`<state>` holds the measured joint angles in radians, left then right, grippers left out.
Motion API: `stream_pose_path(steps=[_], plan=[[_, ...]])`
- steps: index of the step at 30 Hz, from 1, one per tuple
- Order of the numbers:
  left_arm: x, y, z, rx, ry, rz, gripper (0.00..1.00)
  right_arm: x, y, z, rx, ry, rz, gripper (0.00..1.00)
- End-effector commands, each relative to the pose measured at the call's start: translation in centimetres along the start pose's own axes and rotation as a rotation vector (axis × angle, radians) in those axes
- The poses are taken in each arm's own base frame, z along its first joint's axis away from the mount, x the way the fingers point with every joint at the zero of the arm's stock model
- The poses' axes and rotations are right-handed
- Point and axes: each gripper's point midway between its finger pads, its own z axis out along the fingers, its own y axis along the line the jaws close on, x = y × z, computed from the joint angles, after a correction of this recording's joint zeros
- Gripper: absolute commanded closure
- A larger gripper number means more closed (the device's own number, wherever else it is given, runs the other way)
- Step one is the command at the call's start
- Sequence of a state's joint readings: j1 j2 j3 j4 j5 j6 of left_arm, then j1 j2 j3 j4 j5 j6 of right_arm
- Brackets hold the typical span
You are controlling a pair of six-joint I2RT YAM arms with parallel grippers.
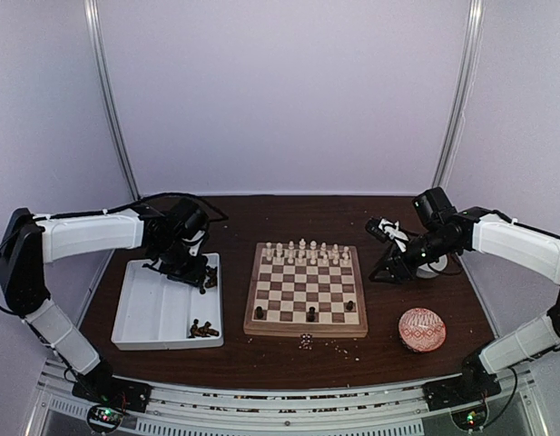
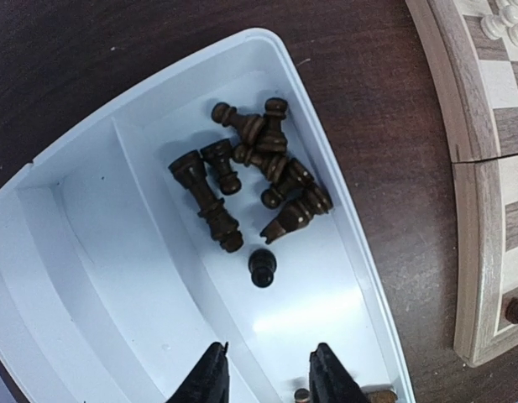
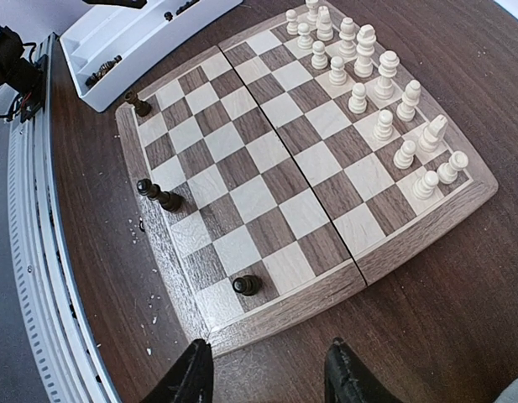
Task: Set up the chess pieces on the board
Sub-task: Pick up the pawn from the storage box.
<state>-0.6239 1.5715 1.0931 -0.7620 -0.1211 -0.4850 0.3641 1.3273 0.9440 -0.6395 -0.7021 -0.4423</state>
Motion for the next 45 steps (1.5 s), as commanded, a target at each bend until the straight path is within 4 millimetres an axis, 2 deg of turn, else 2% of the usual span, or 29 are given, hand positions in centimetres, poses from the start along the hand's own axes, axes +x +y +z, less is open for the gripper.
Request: stream_pose_path(steps=[1,7,17,30,36,45], plan=[[-2.3,-0.8,0.9,0.038,-0.02,0.001,0.68,-0.7,-0.2,-0.4,0.009,-0.01,-0.017,0.54],[-2.7,-1.0,2.5,0.029,0.012,0.019,0.72,-0.6,-0.3,-0.4,0.015,-0.004,-0.021,0.54],[-2.2,-0.7,4.7,-0.001,0.066,0.027,0.77,-0.2,-0.4,-0.1,0.01,0.011,-0.019,0.54],[-1.2,-0.1,5.7,-0.032,0.103,0.034,0.8,0.0,-0.4,0.2,-0.001,0.023,-0.012,0.55],[-0.8,0.2,5.7,-0.044,0.115,0.038,0.75,-0.1,-0.3,0.1,-0.004,0.021,-0.011,0.55],[-0.4,0.4,6.0,-0.055,0.124,0.042,0.76,-0.1,-0.3,0.1,-0.007,0.019,-0.006,0.55]])
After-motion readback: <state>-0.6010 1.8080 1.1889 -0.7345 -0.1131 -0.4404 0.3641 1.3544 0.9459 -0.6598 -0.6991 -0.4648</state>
